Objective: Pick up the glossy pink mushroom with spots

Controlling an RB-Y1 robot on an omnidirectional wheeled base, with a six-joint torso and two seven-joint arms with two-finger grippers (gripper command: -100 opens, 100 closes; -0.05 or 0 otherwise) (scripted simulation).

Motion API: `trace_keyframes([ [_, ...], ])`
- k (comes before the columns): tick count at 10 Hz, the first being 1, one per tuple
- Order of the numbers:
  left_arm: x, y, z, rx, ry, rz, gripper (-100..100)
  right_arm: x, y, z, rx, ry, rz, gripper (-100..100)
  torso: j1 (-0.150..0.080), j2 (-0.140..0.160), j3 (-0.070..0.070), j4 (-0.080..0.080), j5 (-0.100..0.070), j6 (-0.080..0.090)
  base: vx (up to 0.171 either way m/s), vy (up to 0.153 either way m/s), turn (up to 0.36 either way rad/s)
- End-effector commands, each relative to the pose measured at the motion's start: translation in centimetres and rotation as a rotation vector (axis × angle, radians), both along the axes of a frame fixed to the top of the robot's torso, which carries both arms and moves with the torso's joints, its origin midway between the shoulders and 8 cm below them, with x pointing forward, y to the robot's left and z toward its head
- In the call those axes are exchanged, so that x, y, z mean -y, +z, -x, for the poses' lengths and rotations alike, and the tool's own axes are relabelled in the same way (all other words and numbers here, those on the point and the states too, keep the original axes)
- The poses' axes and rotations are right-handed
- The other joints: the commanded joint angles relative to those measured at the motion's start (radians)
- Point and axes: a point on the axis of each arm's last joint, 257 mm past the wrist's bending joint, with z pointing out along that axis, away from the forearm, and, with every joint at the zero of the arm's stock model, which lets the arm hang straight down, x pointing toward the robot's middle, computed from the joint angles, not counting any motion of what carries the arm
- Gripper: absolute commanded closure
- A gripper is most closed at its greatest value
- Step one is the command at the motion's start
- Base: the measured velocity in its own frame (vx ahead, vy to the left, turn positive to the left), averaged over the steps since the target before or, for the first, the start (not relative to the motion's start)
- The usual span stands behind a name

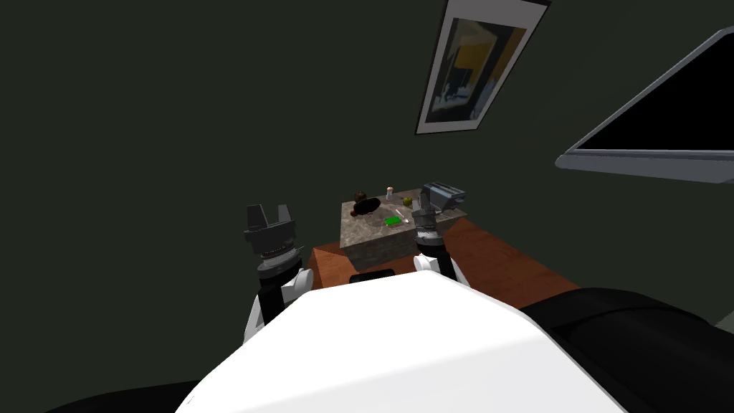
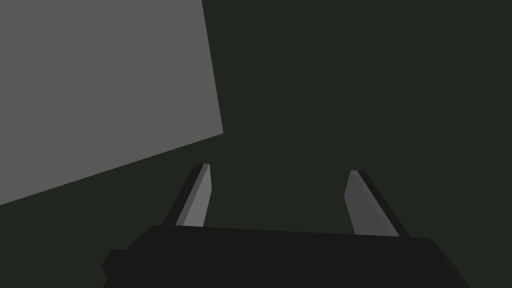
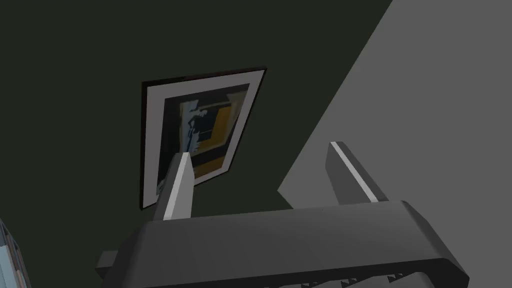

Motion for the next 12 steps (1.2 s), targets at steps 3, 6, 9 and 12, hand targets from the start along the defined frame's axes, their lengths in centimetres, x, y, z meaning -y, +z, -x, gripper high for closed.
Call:
trace_keyframes([
  [3,0.0,0.0,0.0,0.0,0.0,0.0,0,-0.8,-2.6,-0.7,-0.071,0.028,0.125,-100,0.005,0.003,0.002,0.001,0.001,0.0,-0.047,0.087,0.056],
  [6,0.0,0.0,0.0,0.0,0.0,0.0,0,-1.2,-4.9,-1.2,-0.126,0.046,0.222,-100,0.007,0.005,0.003,0.001,0.002,0.0,-0.061,0.102,0.05],
  [9,0.0,0.0,0.0,0.0,0.0,0.0,0,-1.3,-7.7,-1.6,-0.189,0.061,0.334,-100,0.005,0.003,0.002,0.001,0.001,0.0,-0.041,0.083,0.049],
  [12,0.0,0.0,0.0,0.0,0.0,0.0,0,-1.2,-9.3,-1.8,-0.226,0.076,0.411,-100,0.006,0.002,0.001,0.0,0.001,0.0,-0.028,0.081,0.045],
])
